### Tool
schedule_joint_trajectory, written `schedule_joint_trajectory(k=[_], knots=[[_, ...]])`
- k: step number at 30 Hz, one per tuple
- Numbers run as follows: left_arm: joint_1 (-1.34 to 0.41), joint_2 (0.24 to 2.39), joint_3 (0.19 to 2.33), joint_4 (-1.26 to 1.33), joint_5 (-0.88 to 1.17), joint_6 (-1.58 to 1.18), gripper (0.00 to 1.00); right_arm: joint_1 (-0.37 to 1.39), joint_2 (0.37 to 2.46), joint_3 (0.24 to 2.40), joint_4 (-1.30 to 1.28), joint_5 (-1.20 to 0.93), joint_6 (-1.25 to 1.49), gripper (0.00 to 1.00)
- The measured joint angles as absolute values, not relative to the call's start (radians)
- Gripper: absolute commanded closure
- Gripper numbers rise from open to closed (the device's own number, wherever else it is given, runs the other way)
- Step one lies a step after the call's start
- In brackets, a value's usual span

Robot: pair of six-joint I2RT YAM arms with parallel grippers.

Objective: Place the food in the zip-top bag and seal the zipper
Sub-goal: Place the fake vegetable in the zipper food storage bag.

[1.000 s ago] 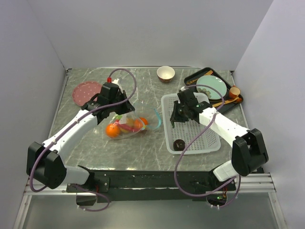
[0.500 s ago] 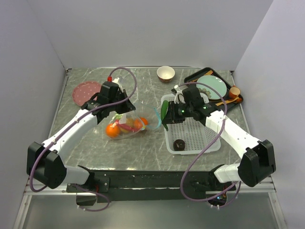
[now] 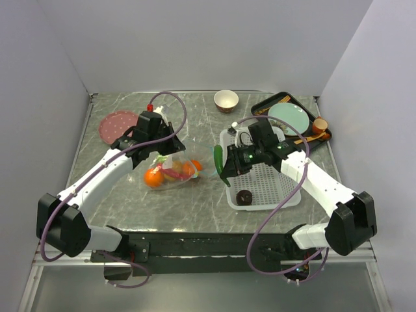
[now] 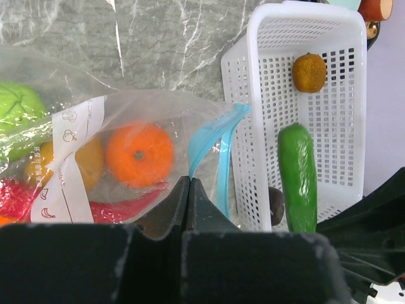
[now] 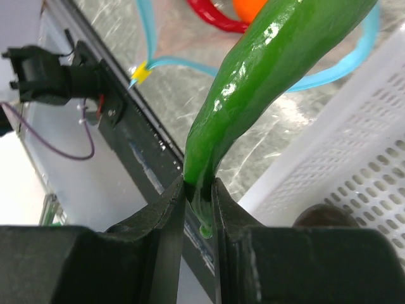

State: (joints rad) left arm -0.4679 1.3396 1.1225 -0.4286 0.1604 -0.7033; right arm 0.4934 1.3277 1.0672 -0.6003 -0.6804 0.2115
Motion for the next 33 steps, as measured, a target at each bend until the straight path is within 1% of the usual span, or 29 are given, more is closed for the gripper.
schedule_joint_trajectory(k=[7,12,17,28,33], knots=[[-0.468,1.340,1.122,-0.429,0.160,-0.700,0.99,0.521,1.363,1.069,-0.635,-0.749,0.153,0.89],[-0.468,1.340,1.122,-0.429,0.161,-0.700,0.99,0.566,1.440,1.092,-0.653,-0.760,0.132,0.89],[-0.468,1.340,1.122,-0.428,0.168,-0.699,0.99,0.587,1.474,1.118,-0.655,-0.765,0.132,0.89],[-0.468,1.338,1.107,-0.422,0.252,-0.649,0.99,0.589,1.607,1.230,-0.653,-0.745,0.132,0.94],[-0.468,1.337,1.084,-0.423,0.271,-0.641,0.99,0.589,1.659,1.280,-0.643,-0.696,0.161,0.93]])
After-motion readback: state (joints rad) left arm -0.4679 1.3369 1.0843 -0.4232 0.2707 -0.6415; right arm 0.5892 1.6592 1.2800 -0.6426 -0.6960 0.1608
